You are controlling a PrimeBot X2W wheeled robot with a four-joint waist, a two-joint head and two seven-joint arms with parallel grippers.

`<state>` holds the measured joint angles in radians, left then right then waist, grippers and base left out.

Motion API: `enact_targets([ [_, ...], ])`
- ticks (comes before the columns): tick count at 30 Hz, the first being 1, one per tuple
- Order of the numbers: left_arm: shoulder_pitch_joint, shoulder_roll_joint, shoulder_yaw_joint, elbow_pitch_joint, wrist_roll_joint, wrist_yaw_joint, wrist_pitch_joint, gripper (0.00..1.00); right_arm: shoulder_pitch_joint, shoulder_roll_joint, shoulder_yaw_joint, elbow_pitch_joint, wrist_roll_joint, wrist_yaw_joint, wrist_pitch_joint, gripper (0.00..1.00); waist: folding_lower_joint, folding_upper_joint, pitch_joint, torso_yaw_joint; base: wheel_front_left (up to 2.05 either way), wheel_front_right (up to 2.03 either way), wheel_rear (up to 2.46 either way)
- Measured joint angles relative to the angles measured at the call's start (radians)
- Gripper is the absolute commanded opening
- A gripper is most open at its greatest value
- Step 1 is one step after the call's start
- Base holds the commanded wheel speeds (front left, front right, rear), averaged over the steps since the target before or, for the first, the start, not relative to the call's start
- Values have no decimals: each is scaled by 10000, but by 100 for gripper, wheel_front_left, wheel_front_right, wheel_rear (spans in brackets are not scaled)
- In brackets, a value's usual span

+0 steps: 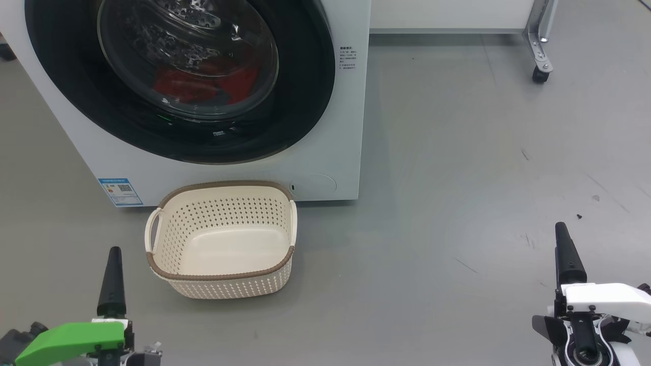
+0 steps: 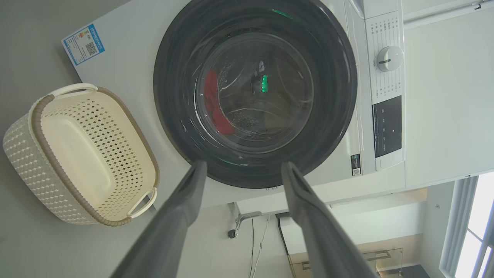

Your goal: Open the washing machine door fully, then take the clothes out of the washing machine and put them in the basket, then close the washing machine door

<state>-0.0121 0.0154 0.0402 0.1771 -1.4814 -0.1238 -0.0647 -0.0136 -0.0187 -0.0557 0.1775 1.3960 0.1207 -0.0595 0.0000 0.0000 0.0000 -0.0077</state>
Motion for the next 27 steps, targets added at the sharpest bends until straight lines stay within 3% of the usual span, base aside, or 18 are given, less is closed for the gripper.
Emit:
enact_targets([
  [18,-85,27,-351,-660,2608,0,-589,100,-28,-67,311,-477,-1313,2,-610,100,0,0,-40,-76,0,0,0],
  [27,-76,50,-717,-807,4330,-2,-880,100,-28,-96,602,-545,-2681,0,-895,100,0,0,-67,-153,0,0,0],
])
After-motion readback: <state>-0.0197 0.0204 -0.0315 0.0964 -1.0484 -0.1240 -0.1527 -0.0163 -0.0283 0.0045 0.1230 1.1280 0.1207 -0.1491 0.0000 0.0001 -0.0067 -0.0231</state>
